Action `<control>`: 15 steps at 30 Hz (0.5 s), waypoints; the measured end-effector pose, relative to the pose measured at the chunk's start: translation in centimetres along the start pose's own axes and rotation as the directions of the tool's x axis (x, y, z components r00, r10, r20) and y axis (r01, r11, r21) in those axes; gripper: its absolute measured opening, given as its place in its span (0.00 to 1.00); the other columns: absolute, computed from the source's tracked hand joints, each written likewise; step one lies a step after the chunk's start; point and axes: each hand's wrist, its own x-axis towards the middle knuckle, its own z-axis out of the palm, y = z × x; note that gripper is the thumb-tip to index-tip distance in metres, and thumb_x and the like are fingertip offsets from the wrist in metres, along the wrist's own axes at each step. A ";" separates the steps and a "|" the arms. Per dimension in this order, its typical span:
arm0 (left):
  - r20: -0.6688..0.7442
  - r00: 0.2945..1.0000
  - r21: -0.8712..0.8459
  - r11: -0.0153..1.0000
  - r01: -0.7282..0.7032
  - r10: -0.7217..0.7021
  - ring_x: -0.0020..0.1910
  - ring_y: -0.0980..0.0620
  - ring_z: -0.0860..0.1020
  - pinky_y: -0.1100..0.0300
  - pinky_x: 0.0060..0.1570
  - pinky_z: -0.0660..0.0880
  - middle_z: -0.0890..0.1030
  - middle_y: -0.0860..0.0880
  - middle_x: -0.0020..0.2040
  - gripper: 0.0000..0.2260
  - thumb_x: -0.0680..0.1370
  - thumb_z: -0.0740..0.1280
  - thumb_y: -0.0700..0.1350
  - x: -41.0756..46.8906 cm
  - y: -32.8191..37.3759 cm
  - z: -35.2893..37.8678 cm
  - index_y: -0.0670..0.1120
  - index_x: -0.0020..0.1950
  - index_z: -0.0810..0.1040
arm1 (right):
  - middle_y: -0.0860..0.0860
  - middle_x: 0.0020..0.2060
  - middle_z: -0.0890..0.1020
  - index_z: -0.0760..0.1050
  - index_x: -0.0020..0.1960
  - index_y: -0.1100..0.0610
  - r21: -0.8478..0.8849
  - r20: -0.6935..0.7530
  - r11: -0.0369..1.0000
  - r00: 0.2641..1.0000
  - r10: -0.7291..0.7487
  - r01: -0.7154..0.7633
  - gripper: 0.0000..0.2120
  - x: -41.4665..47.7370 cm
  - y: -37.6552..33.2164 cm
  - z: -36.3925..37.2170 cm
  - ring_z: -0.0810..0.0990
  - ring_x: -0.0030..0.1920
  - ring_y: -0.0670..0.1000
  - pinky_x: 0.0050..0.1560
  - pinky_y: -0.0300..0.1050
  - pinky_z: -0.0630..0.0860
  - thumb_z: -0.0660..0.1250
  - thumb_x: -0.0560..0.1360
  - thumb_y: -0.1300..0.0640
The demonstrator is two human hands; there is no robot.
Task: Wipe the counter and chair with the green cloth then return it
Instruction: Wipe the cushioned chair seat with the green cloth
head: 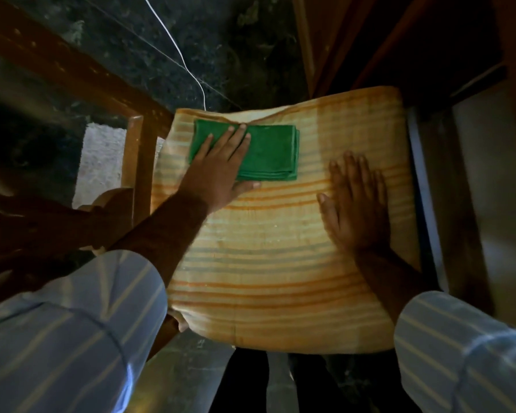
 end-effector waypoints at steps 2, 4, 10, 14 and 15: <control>-0.017 1.000 0.002 1.000 0.008 -0.008 0.83 0.46 0.50 0.42 0.81 0.48 0.50 0.46 0.85 0.36 0.82 0.55 0.64 0.1 0.1 0.2 0.45 0.84 0.51 | 0.54 0.85 0.60 0.58 0.84 0.51 -0.008 -0.036 1.000 0.999 -0.004 0.004 0.31 -0.2 0.0 0.4 0.57 0.85 0.58 0.84 0.60 0.55 0.53 0.85 0.40; -0.052 0.998 -0.026 0.999 0.033 -0.035 0.83 0.47 0.52 0.43 0.81 0.49 0.52 0.48 0.85 0.31 0.84 0.57 0.56 0.3 0.6 0.2 0.46 0.83 0.53 | 0.54 0.85 0.60 0.57 0.85 0.51 -0.013 -0.058 1.000 0.998 -0.012 0.011 0.31 -0.2 0.1 0.5 0.57 0.85 0.58 0.83 0.61 0.55 0.53 0.85 0.40; -0.144 0.984 -0.128 0.988 0.088 -0.106 0.81 0.47 0.60 0.45 0.81 0.52 0.61 0.48 0.82 0.27 0.81 0.60 0.36 -1.1 2.6 1.0 0.46 0.81 0.62 | 0.55 0.84 0.60 0.58 0.84 0.51 -0.025 -0.085 1.000 0.996 -0.006 0.004 0.31 -0.3 0.0 0.7 0.58 0.85 0.59 0.83 0.61 0.55 0.51 0.85 0.40; -0.174 0.978 -0.164 0.982 0.090 -0.118 0.79 0.45 0.66 0.43 0.79 0.59 0.68 0.46 0.79 0.28 0.78 0.56 0.33 -7.9 5.8 3.5 0.43 0.78 0.69 | 0.54 0.85 0.60 0.58 0.84 0.51 -0.036 -0.099 0.999 0.995 -0.006 0.002 0.31 -0.3 -0.1 0.6 0.58 0.85 0.58 0.83 0.61 0.55 0.52 0.85 0.40; -0.160 0.979 -0.171 0.980 0.101 -0.129 0.79 0.45 0.66 0.43 0.79 0.59 0.68 0.47 0.79 0.28 0.77 0.55 0.33 -10.3 6.9 4.4 0.44 0.78 0.69 | 0.54 0.85 0.60 0.58 0.84 0.51 -0.034 -0.105 0.999 0.994 -0.006 0.003 0.31 -0.3 -0.1 0.6 0.58 0.85 0.58 0.83 0.61 0.55 0.52 0.85 0.40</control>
